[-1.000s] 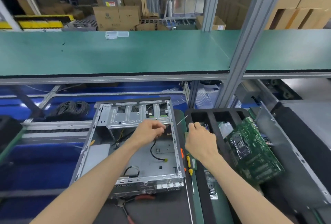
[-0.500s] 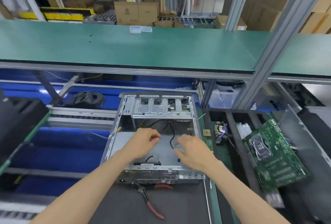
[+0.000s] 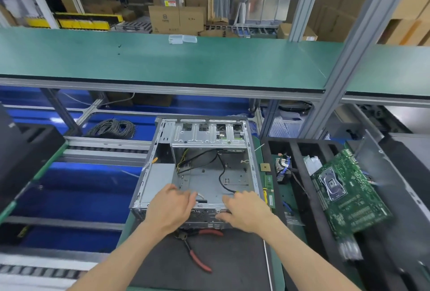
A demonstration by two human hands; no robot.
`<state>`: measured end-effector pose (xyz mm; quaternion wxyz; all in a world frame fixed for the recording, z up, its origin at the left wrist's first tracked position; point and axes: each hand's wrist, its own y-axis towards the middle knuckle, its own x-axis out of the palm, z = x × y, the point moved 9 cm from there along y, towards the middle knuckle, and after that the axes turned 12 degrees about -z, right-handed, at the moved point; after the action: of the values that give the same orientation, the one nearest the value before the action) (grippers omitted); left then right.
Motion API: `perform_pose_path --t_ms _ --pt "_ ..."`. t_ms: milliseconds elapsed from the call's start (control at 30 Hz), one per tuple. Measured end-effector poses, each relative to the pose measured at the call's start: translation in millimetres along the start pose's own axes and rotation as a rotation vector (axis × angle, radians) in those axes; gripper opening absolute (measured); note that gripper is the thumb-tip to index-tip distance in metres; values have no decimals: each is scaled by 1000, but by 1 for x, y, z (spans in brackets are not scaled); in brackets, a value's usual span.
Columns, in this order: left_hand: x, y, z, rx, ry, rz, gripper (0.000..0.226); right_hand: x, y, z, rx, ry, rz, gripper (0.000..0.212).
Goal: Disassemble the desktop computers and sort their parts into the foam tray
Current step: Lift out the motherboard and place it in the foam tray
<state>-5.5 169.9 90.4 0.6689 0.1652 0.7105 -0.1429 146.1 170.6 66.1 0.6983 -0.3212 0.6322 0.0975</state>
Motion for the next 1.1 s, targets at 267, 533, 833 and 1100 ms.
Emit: perform_pose_path --t_ms 267,533,833,1100 --pt "-14 5 -4 -68 64 92 49 -6 1 -3 -11 -19 35 58" --pt "-11 25 -22 -36 10 92 46 -15 20 0 -17 -11 46 57" --pt "-6 27 -20 -11 -199 -25 42 -29 0 1 43 155 132 50" --pt "-40 18 49 265 -218 257 25 -46 -91 69 213 559 732 11"
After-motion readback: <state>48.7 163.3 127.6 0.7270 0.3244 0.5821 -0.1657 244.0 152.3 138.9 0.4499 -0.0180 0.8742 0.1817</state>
